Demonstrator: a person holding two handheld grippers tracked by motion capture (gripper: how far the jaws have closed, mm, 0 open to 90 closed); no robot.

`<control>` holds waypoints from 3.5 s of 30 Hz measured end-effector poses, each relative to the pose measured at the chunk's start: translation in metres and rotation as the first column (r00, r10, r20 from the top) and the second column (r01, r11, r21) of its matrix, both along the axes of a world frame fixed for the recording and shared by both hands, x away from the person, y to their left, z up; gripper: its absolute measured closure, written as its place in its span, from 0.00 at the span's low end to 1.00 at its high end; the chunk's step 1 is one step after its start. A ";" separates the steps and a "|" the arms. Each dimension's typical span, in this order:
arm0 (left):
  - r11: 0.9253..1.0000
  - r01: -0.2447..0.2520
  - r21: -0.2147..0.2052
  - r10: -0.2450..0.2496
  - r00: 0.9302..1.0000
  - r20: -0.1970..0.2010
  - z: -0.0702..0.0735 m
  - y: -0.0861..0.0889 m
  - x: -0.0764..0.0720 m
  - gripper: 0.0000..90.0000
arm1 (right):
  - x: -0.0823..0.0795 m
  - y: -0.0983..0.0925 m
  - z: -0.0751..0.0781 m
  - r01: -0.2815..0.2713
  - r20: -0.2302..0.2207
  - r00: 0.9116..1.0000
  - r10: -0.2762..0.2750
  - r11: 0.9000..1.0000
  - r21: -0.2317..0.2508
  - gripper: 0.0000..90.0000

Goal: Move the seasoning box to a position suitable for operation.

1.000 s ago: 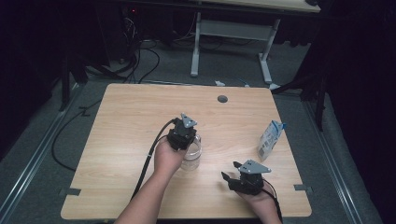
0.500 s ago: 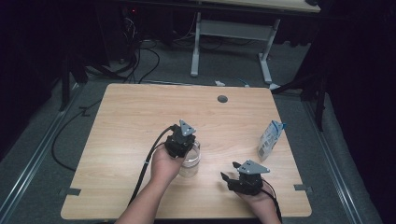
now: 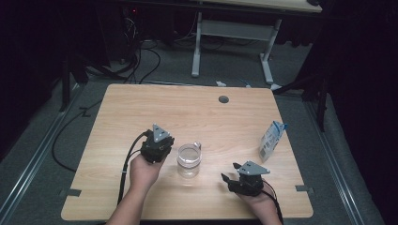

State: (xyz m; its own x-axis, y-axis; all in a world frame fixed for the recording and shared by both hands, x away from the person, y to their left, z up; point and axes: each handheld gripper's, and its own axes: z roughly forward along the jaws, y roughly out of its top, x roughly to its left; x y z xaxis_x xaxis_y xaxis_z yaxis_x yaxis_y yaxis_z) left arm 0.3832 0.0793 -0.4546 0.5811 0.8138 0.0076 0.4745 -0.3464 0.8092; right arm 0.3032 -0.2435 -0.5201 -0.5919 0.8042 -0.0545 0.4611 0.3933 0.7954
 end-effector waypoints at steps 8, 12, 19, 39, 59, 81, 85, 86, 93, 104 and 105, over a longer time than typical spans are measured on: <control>0.997 0.003 -0.074 0.002 0.998 0.066 -0.025 0.011 -0.020 0.92 | 0.001 0.001 -0.002 -0.002 -0.004 1.000 0.002 1.000 0.000 0.40; 0.999 0.019 -0.049 -0.014 0.995 0.104 -0.038 0.011 -0.028 0.91 | 0.001 -0.002 -0.002 0.024 -0.012 1.000 -0.024 1.000 0.019 0.43; 0.997 0.043 -0.069 -0.035 0.993 0.112 -0.040 0.014 -0.037 0.94 | 0.001 -0.007 0.000 0.056 0.004 0.998 -0.056 0.998 0.039 0.46; 0.989 0.075 -0.126 -0.062 0.993 0.099 -0.041 0.001 -0.043 1.00 | -0.002 -0.008 -0.002 0.075 0.015 0.997 -0.076 0.997 0.029 0.52; 0.986 0.089 -0.141 -0.076 0.993 0.090 -0.040 -0.001 -0.055 1.00 | -0.003 -0.002 -0.002 0.042 0.022 0.999 -0.042 0.999 0.017 0.51; 0.982 0.113 -0.153 -0.098 0.990 0.098 -0.040 -0.009 -0.068 1.00 | -0.004 0.001 0.002 0.023 0.035 0.999 -0.024 0.999 0.025 0.51; 0.982 0.122 -0.147 -0.108 0.989 0.104 -0.040 -0.011 -0.071 1.00 | -0.005 0.002 0.003 0.019 0.034 0.999 -0.020 0.999 0.028 0.54; 0.981 0.128 -0.145 -0.113 0.988 0.108 -0.040 -0.012 -0.072 1.00 | -0.005 0.002 0.003 0.018 0.036 0.999 -0.019 0.999 0.028 0.55; 0.978 0.166 -0.126 -0.150 0.981 0.125 -0.040 -0.017 -0.077 1.00 | -0.005 0.001 0.003 0.022 0.032 0.999 -0.023 0.999 0.039 0.57; 0.968 0.202 -0.147 -0.185 0.975 0.119 -0.041 -0.026 -0.081 1.00 | -0.005 0.001 0.002 0.026 0.025 0.999 -0.027 0.999 0.040 0.56; 0.966 0.207 -0.158 -0.191 0.975 0.113 -0.040 -0.028 -0.081 1.00 | -0.006 0.001 0.002 0.027 0.025 0.999 -0.028 0.999 0.041 0.57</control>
